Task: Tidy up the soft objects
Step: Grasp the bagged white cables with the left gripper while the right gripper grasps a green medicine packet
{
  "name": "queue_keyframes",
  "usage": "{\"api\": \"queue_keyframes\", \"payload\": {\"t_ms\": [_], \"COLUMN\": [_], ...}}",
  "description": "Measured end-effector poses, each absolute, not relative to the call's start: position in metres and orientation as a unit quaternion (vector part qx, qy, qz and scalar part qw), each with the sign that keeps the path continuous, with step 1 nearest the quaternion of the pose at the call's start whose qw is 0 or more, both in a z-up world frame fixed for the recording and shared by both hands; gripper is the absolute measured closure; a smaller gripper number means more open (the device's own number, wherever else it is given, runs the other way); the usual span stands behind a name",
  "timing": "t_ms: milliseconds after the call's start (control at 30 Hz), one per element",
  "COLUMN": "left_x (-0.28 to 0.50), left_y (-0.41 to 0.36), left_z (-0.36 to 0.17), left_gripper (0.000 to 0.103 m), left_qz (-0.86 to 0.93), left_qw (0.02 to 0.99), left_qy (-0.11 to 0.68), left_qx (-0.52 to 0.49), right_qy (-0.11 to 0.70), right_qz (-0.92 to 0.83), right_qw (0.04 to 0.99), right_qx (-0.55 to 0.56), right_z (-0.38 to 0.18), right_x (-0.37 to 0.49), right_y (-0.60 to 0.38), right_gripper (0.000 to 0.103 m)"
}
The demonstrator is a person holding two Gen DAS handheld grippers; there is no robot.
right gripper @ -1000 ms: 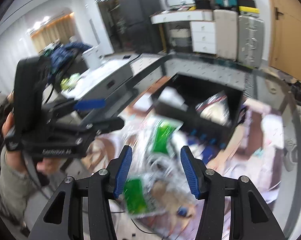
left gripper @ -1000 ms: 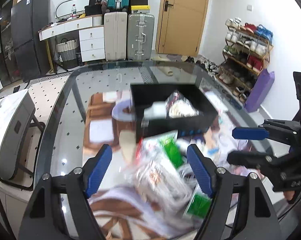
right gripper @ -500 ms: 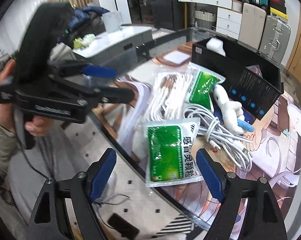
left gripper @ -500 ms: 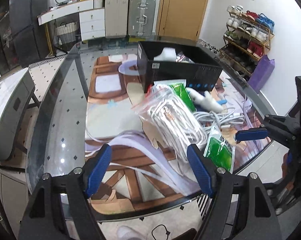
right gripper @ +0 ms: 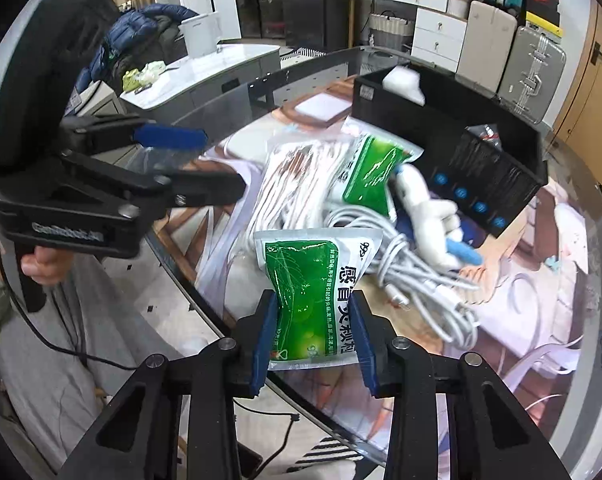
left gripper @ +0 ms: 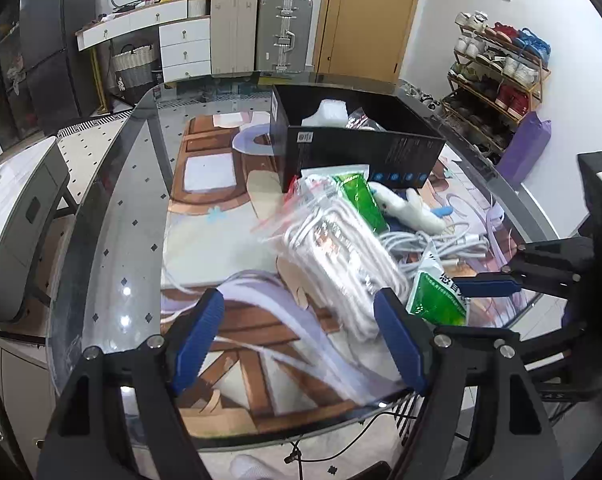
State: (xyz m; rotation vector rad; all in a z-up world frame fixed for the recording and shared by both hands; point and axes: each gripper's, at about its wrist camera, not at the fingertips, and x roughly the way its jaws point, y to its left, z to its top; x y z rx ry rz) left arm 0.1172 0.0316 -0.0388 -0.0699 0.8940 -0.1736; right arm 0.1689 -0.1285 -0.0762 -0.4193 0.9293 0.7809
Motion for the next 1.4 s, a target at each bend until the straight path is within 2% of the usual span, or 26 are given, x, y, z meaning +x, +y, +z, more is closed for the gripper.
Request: {"api": "queue_keyframes", "payload": {"t_ms": [233,500,867,967,1000,1133,1400], "left_x": [0.141,0.166,0.142,0.139,0.138,0.137,0.132], "left_y": [0.016,-0.008,0.013,0.012,0.010,0.008,-0.002], "left_z": [-0.044,-0.060,-0.071,-0.072,-0.071,-0.064,-0.052], "left_gripper": [0.025,0.025,0.026,0.053,0.057,0.066,0.069], "left_qz": [-0.081,-0.080,-0.089,-0.102,-0.099,-0.096,-0.104], "left_qw": [0.891,0.879,0.866,0.860,0.863,0.868,0.882], "left_qy": [0.445,0.468,0.492,0.499,0.496,0.487,0.460], "left_qx": [-0.045,-0.045,-0.037,-0.025,-0.014,-0.008,0.022], "right_qy": [0.421,0.421,0.425,0.424,0.424,0.425,0.425], "right_qz": [0.344,0.340,0.338,0.338,0.338,0.336,0.336], "right_qw": [0.823,0.825,0.824,0.824,0.824,0.825,0.826], "right_qx": [-0.163,-0.161,-0.162,-0.163,-0.163,-0.160,-0.158], "right_z": [-0.052,-0.050,-0.056,-0.057,-0.057,-0.058,-0.058], "right_x": [0.176,0.177,0.176,0.176,0.176,0.177,0.177], "right_y": [-0.153,-0.156,-0.155,-0.153,-0.153,-0.154,-0.155], "right_gripper": [0.068,0.068,0.068,0.068,0.068,0.068,0.068]}}
